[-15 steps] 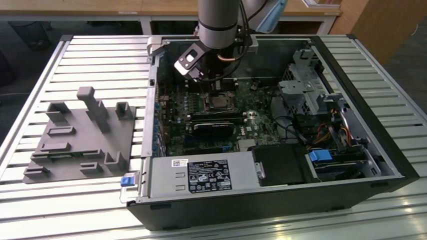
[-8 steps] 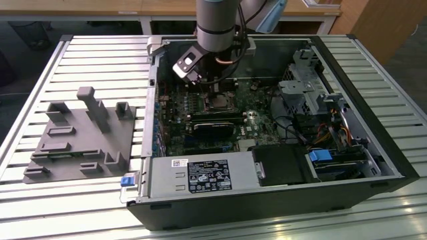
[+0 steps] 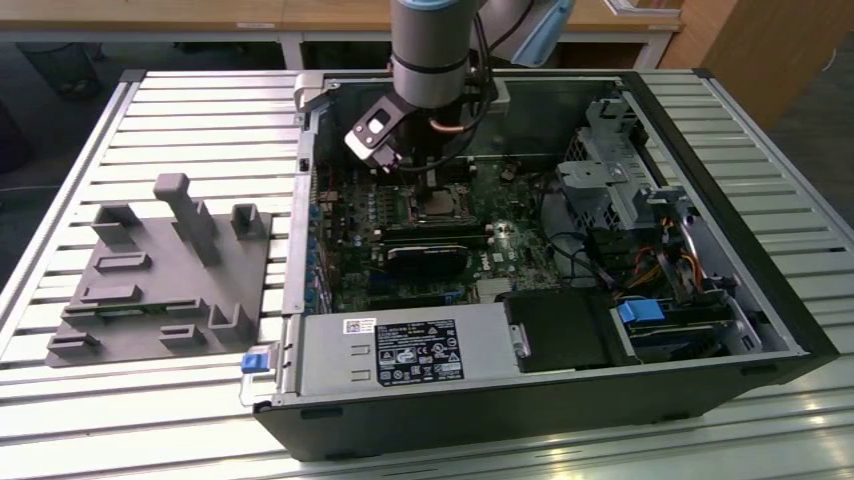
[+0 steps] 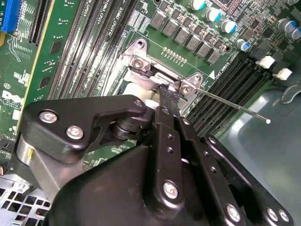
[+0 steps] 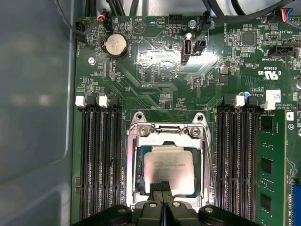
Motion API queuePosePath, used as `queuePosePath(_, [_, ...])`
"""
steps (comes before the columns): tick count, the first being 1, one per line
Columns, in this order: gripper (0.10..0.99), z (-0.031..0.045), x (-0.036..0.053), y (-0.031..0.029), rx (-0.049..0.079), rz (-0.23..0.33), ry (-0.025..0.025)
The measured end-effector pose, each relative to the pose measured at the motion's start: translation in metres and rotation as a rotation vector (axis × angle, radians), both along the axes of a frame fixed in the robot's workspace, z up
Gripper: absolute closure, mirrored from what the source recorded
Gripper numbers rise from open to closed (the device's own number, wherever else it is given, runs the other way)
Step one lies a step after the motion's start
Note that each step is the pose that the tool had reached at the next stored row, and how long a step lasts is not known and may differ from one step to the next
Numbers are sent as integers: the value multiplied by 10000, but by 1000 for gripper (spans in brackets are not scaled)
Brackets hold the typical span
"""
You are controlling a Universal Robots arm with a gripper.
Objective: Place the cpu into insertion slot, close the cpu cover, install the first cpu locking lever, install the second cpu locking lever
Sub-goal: 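Close the cpu cover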
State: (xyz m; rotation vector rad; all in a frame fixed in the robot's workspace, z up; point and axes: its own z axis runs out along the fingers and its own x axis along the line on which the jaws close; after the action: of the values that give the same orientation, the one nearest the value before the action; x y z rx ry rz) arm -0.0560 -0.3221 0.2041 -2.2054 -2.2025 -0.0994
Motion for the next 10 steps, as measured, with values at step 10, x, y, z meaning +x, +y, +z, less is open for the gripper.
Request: queuePosePath(10, [965, -46, 20, 1, -13, -1, 0])
